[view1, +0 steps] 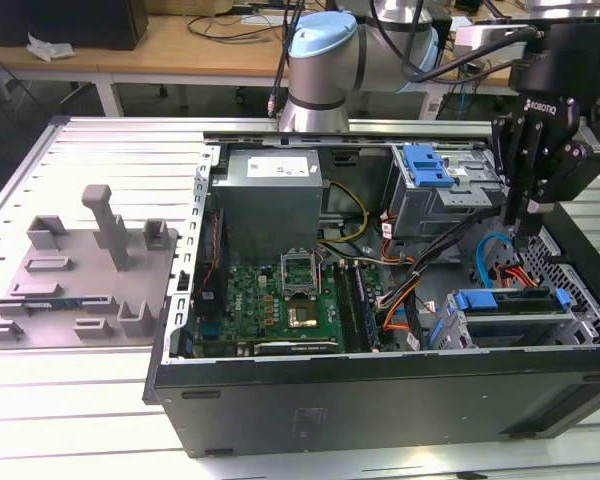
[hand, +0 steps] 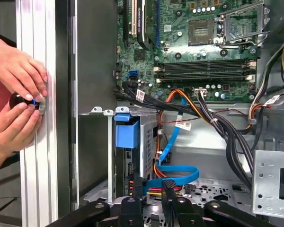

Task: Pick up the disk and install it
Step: 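Insert the second disk wire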

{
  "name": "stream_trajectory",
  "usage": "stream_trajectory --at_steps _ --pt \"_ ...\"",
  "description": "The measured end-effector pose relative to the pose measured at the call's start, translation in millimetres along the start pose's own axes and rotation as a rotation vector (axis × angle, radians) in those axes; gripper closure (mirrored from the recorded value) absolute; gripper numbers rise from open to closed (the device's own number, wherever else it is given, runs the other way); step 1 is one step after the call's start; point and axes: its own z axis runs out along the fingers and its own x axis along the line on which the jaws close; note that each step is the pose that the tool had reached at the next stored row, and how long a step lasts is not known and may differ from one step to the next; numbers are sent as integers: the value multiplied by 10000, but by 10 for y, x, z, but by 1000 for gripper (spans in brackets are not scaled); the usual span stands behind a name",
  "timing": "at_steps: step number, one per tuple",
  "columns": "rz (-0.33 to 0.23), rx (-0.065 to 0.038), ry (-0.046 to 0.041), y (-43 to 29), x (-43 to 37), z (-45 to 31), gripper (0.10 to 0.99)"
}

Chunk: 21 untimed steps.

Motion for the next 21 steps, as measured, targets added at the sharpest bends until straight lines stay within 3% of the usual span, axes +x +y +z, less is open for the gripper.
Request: stream_trajectory --at_steps 5,16,21 --pt "-4 -3 57 0 19 12 784" --pt "-15 -16 300 2 48 51 784" --pt "-16 -16 314 2 47 66 784"
